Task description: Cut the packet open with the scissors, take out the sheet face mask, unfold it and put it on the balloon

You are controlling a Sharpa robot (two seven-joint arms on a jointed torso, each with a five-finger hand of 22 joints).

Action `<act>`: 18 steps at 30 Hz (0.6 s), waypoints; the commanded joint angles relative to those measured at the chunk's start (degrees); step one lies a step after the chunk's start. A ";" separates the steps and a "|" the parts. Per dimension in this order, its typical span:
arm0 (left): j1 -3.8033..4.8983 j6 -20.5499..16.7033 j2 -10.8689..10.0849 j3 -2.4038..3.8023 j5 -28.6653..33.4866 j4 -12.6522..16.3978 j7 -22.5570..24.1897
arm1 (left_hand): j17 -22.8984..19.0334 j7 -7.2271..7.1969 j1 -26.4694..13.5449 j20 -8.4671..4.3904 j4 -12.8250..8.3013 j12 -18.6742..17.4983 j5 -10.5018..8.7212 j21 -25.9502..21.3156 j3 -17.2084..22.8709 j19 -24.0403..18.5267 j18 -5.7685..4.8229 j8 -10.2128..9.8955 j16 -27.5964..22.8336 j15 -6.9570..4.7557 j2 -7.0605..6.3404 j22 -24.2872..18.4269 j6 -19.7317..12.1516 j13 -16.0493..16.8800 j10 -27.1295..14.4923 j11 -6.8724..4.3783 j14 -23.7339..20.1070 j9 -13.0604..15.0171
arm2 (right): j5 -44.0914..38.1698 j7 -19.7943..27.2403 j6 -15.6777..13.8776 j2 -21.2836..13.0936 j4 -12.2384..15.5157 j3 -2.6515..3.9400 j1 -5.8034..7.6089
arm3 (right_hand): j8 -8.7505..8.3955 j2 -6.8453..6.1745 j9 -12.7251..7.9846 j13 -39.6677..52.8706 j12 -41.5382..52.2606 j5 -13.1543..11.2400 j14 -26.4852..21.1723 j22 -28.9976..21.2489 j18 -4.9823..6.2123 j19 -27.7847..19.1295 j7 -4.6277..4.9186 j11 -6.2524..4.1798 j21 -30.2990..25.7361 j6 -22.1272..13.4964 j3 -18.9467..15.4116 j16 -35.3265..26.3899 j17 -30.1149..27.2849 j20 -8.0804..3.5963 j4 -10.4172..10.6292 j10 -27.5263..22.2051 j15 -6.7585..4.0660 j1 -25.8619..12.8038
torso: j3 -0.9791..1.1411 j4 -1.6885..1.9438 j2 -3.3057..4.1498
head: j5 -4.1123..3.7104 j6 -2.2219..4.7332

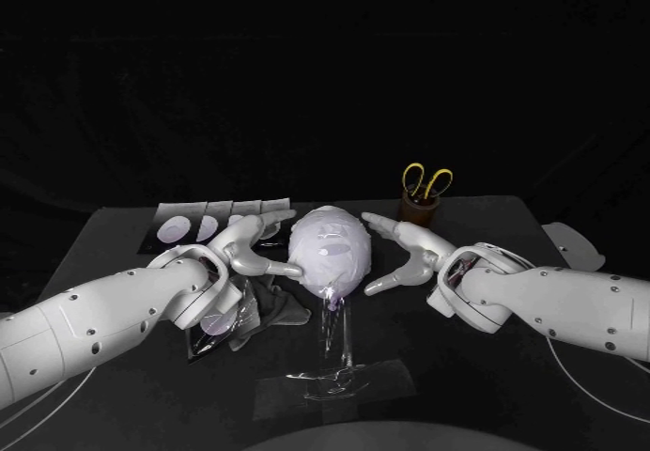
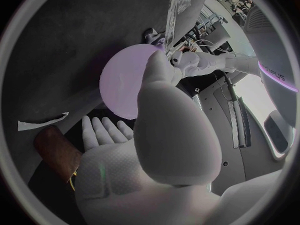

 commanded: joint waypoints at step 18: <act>2.06 -3.58 -4.49 1.60 17.44 7.33 0.95 | 2.15 8.90 -5.46 0.18 0.10 1.85 0.50 0.84 0.46 2.27 0.31 1.26 2.16 4.35 0.62 0.47 3.32 1.28 8.77 5.92 7.24 1.16 | 20.54 9.73 -2.77 1.79 -1.79 0.52 7.39 | 8.87 16.68 9.73 2.92 7.01 -0.28 26.64 5.89 2.44 13.94 9.31 -2.28 4.24 24.10 9.10 8.77 7.35 -0.17 -1.07 33.06 -3.25 -2.21 | -0.01 0.09 0.02 | 0.27 1.56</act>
